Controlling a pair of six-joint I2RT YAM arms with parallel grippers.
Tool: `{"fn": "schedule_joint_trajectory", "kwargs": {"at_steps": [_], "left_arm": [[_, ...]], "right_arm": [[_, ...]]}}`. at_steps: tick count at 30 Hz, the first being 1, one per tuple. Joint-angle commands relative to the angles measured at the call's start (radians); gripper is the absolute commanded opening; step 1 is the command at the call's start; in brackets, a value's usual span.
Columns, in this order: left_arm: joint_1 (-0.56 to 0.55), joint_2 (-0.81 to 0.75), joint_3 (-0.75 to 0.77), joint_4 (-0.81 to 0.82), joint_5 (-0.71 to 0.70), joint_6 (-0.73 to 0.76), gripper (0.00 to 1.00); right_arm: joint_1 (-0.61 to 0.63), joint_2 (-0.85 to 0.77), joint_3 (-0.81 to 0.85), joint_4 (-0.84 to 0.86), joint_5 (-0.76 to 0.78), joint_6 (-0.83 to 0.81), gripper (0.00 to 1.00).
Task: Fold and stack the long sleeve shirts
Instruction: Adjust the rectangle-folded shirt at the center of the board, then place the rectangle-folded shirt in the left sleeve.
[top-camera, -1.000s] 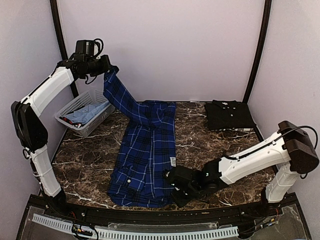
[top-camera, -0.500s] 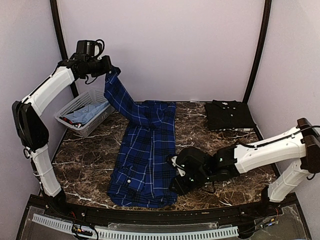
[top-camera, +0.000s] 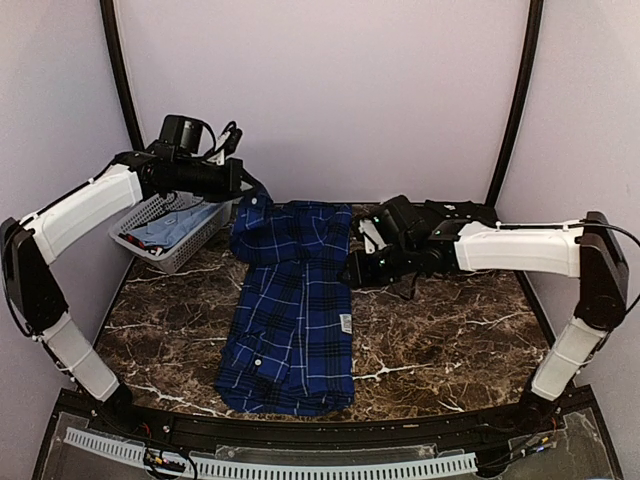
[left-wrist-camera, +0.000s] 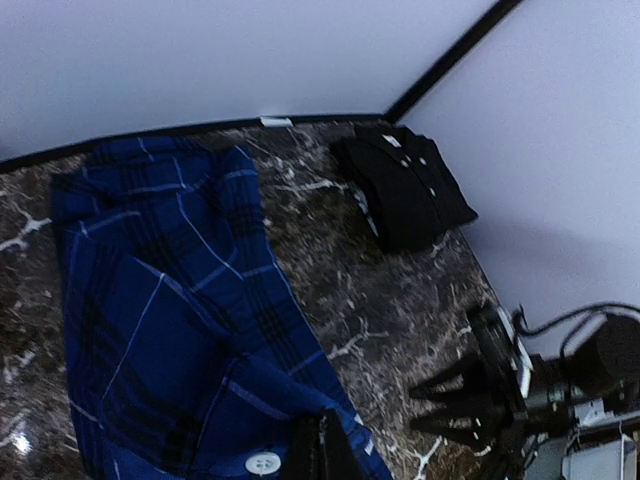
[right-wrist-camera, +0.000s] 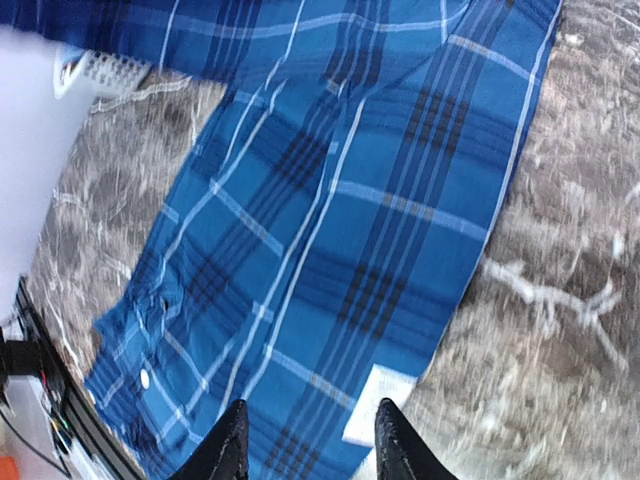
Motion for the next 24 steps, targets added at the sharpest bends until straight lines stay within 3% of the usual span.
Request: {"fn": "schedule_joint_trajectory", "kwargs": {"at_steps": [1, 6, 10, 24], "left_arm": [[-0.103, -0.122, -0.199, 0.035, 0.171, -0.016, 0.0], [-0.202, -0.149, -0.406, 0.113, 0.231, -0.084, 0.0], [-0.27, -0.103, -0.47, 0.129, 0.259, -0.108, 0.0], [-0.367, 0.085, -0.464, 0.205, 0.293, -0.184, 0.0]], "right_arm": [[-0.104, 0.138, 0.136, 0.099, -0.145, -0.007, 0.35], [-0.151, 0.308, 0.297, 0.113, -0.232, 0.007, 0.31], [-0.163, 0.376, 0.352, 0.125, -0.266, 0.017, 0.31], [-0.182, 0.362, 0.264, 0.168, -0.214, -0.015, 0.34]]}}
